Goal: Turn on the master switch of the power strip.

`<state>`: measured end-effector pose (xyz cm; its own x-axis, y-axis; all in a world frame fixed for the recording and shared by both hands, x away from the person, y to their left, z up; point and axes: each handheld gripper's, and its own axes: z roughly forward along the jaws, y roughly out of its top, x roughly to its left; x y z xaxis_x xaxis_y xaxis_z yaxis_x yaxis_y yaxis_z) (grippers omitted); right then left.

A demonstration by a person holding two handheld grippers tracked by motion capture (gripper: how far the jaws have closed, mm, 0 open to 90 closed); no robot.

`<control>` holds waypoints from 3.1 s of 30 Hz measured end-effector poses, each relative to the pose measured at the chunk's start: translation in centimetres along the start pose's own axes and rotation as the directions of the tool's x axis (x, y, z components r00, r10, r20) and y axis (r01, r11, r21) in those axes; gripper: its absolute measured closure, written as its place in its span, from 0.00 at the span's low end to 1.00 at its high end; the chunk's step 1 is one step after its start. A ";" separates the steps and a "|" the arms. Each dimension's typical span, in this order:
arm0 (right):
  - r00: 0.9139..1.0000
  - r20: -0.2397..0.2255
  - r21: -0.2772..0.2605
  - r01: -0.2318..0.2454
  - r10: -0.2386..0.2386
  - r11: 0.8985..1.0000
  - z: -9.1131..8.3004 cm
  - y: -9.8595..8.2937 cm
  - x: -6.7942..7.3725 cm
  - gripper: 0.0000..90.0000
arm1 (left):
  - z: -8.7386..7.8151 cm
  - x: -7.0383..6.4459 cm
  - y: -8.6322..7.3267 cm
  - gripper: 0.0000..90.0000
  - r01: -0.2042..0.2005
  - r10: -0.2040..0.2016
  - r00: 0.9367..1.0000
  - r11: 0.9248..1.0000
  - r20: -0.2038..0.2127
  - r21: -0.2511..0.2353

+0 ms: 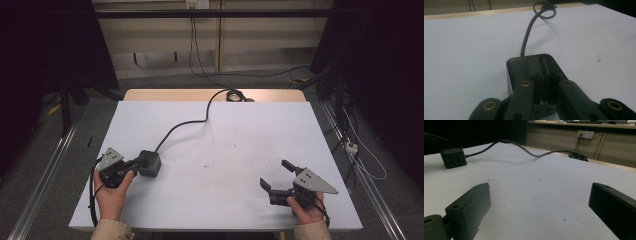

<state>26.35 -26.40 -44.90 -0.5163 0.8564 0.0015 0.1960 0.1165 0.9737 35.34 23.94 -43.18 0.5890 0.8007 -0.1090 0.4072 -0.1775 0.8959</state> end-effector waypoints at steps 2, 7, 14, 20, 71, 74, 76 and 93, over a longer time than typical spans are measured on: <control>1.000 -0.001 0.002 -0.001 0.001 1.000 0.0 0.0 0.0 0.04 | 0.0 0.0 0.0 0.95 0.000 0.000 1.000 1.000 0.003 -0.004; 1.000 -0.003 0.001 0.000 0.000 1.000 0.0 0.0 0.0 0.04 | -0.1 -0.1 0.1 0.88 0.002 -0.002 1.000 1.000 -0.003 -0.012; 1.000 -0.002 0.002 -0.003 0.003 1.000 0.1 0.0 0.1 0.04 | -0.2 -0.4 0.4 0.78 0.011 -0.011 1.000 1.000 0.003 -0.027; 1.000 -0.005 0.002 -0.001 0.001 1.000 0.1 0.0 0.1 0.05 | -0.2 -0.6 0.6 0.70 0.014 -0.013 1.000 0.999 0.025 -0.037; 1.000 -0.012 0.004 0.000 0.000 1.000 0.3 0.1 0.1 0.05 | -1.5 -0.3 0.3 0.05 0.025 -0.008 0.991 0.992 0.133 -0.128; 1.000 -0.013 0.004 -0.001 0.001 1.000 0.3 0.1 0.1 0.05 | -1.7 -0.2 0.2 0.05 0.024 -0.007 0.991 0.992 0.131 -0.127; 1.000 -0.013 0.005 -0.002 0.002 1.000 0.3 0.1 0.1 0.05 | -1.8 -0.1 0.0 0.05 0.025 -0.008 0.991 0.991 0.132 -0.128; 1.000 -0.016 0.003 -0.004 0.004 1.000 0.2 0.1 0.0 0.05 | -3.0 1.1 -0.9 0.05 0.032 -0.016 0.993 0.990 0.120 -0.136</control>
<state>26.54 -26.24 -44.88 -0.5288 0.8487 0.0092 0.2003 0.1143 0.9730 33.52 26.69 -42.86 0.6618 0.7292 -0.1741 0.3275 -0.0722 0.9421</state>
